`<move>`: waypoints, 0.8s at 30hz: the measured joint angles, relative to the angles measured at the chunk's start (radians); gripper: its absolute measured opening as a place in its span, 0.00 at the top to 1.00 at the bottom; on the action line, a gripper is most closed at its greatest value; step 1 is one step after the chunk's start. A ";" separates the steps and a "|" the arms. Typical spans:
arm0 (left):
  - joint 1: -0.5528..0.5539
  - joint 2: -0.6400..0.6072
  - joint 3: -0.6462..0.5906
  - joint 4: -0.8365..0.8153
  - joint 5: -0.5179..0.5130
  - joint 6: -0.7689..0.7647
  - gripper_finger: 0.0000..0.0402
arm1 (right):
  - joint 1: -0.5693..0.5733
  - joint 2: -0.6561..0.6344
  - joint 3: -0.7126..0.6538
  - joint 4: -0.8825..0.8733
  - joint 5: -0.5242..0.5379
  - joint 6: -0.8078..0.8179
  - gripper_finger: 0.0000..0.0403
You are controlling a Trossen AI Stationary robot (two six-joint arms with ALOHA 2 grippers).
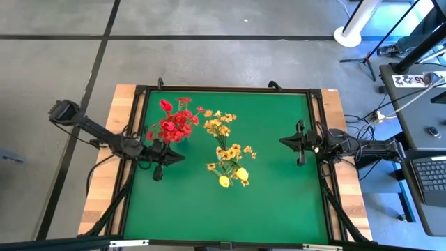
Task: Sort flowers into vase by color
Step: Return to Home Position
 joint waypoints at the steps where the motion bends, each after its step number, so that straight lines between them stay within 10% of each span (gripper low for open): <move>1: 0.000 -0.022 0.000 -0.028 0.000 -0.009 1.00 | 0.000 0.000 0.000 -0.003 0.000 0.000 0.99; 16: -0.017 -0.524 0.000 -0.592 -0.007 -0.112 1.00 | 0.000 -0.020 0.030 -0.112 -0.011 -0.001 0.99; 24: -0.053 -0.593 0.000 -0.602 -0.046 0.018 1.00 | 0.000 -0.052 0.039 -0.142 -0.045 -0.006 0.99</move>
